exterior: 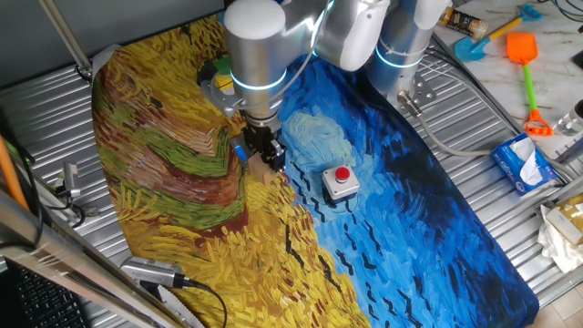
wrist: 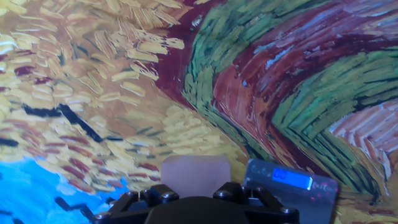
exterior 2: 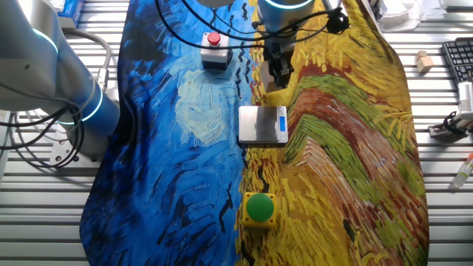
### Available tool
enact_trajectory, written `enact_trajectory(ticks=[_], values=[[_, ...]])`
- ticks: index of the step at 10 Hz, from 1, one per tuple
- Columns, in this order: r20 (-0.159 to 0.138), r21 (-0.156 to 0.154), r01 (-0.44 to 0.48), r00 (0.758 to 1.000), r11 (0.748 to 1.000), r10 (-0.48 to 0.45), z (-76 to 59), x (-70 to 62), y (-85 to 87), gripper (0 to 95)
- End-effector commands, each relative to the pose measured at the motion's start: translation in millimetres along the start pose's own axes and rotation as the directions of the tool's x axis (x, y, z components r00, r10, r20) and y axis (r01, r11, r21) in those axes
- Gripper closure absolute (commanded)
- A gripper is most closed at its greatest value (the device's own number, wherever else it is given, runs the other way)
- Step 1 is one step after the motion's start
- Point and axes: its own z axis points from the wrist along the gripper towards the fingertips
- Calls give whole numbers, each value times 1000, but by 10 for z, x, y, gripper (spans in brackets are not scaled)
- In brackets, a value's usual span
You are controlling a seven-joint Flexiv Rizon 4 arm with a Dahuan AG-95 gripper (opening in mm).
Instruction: Place the block on the scale
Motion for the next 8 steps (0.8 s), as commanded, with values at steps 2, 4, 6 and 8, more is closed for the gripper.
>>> enact_trajectory(ticks=[2, 4, 6, 8], values=[[-6, -2, 12, 1000, 1000, -12, -3, 65, -49, 950], [-23, -6, 26, 999, 1000, -26, -24, 124, -112, 950], [-46, -9, 36, 998, 999, -36, -5, 154, -146, 950], [-64, -9, 44, 997, 999, -45, 10, 175, -169, 950]])
